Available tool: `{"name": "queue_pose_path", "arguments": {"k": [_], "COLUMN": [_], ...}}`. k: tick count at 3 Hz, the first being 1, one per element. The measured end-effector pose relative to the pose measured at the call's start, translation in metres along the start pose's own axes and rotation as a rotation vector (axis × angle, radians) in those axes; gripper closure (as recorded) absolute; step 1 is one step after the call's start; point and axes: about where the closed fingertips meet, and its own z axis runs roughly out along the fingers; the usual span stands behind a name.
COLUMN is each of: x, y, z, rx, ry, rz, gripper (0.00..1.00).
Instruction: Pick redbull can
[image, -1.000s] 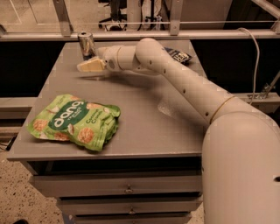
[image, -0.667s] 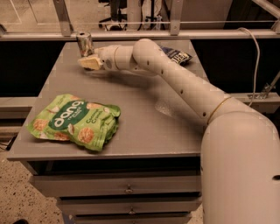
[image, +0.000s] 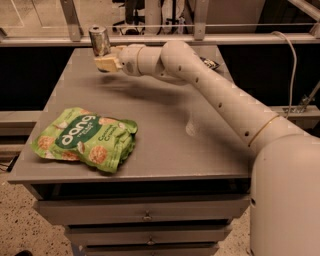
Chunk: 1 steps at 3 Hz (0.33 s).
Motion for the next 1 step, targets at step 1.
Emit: {"name": "queue_pose_path", "arguments": {"k": [1], "x": [-0.0233], "y": [0.0060], "z": [-0.0302], "rx": [-0.002], "ry": [-0.039], "rz": [-0.047], "gripper": [1.00]}}
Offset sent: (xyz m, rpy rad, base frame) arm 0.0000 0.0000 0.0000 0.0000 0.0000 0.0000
